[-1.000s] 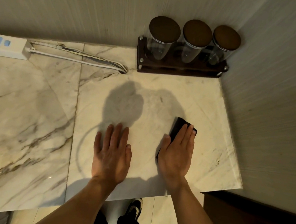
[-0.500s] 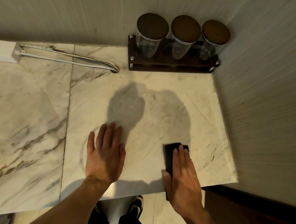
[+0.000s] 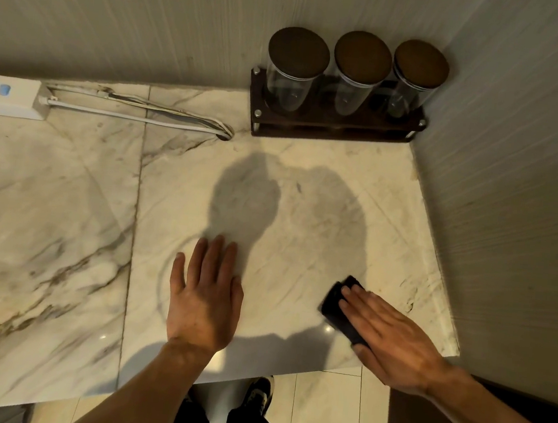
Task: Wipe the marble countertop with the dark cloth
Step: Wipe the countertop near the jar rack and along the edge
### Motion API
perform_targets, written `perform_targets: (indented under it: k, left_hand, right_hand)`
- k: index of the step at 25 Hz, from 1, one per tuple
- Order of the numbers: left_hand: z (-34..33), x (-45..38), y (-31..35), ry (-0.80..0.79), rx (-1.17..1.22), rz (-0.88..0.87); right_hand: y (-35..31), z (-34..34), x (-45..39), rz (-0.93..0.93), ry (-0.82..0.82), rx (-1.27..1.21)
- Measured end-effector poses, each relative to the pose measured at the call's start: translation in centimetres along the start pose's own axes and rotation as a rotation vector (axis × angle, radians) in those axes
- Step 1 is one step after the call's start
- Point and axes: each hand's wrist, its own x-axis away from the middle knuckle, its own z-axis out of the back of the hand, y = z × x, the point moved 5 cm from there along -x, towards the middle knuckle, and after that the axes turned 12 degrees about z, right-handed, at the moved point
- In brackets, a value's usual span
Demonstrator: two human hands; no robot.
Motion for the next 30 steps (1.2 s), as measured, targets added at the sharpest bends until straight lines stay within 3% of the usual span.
perform_targets:
  k: [9, 17, 30]
  left_hand:
    - [-0.2, 0.0, 0.0, -0.023, -0.011, 0.024]
    - [-0.1, -0.2, 0.0, -0.024, 0.010, 0.049]
    - [-0.1, -0.3, 0.0, -0.064, 0.006, 0.058]
  right_hand:
    - [7.2, 1.7, -4.6, -0.037, -0.112, 0.048]
    - [13.4, 4.3, -9.8, -0.205, 0.008, -0.099]
    - [18.6, 6.0, -13.3, -0.765, 0.184, -0.168]
